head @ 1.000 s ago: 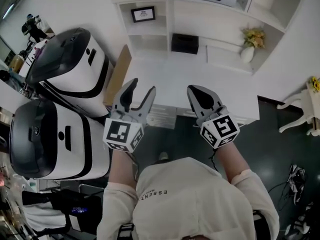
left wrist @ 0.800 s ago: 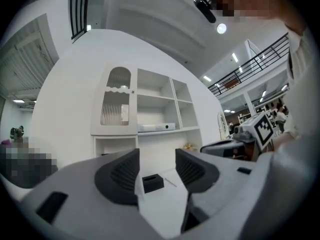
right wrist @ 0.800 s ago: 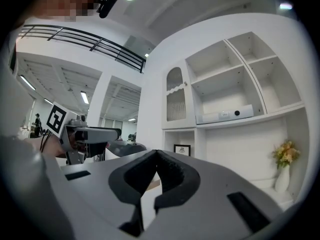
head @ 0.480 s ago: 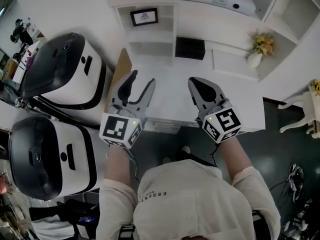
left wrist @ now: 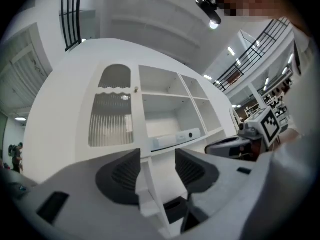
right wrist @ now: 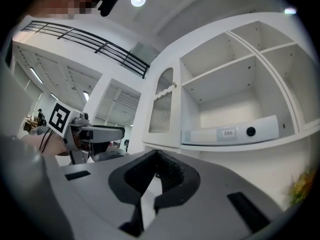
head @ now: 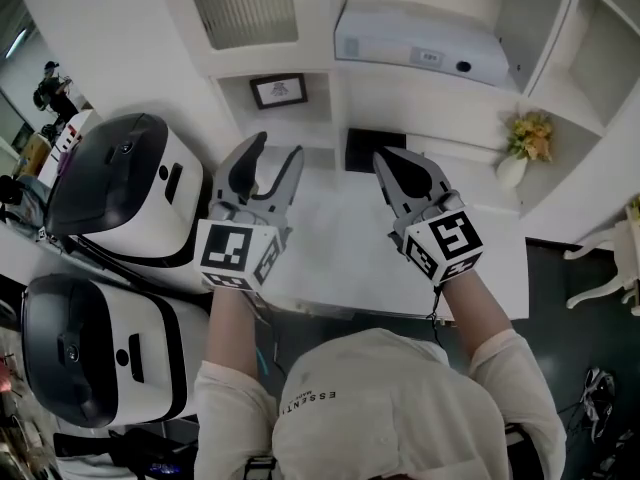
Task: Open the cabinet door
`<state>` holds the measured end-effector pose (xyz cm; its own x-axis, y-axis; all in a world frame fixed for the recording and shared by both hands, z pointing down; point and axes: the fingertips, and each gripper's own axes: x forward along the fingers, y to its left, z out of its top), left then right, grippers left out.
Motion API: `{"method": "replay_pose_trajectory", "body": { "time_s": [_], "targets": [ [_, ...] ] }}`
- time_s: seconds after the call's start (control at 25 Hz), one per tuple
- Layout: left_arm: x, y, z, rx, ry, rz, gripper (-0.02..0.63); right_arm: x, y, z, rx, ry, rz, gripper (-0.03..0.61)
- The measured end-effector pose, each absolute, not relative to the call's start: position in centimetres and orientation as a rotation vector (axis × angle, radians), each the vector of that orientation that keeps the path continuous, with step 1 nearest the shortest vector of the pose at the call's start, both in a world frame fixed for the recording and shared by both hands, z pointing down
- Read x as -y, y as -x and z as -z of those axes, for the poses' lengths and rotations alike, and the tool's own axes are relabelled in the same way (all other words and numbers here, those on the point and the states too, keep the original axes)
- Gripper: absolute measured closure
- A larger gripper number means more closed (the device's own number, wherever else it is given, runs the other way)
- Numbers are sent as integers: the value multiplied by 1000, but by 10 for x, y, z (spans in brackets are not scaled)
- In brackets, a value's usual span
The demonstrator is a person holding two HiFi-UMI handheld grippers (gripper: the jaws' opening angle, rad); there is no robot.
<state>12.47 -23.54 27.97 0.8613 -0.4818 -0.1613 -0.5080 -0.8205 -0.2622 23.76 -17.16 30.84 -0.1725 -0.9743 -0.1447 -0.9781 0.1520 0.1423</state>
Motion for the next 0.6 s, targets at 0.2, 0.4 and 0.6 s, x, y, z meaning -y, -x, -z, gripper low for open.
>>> {"method": "replay_pose_trajectory", "body": {
  "time_s": [0.2, 0.4, 0.6],
  "targets": [
    [265, -166, -229, -603, 2639, -165, 399, 197, -268, -279, -2369, 2036, -414, 565],
    [297, -190, -187, -591, 2586, -193, 399, 220, -285, -258, -2339, 2068, -431, 565],
    [325, -215, -137, -525, 2575, -252, 399, 240, -287, -240, -2342, 2076, -467, 565]
  ]
}}
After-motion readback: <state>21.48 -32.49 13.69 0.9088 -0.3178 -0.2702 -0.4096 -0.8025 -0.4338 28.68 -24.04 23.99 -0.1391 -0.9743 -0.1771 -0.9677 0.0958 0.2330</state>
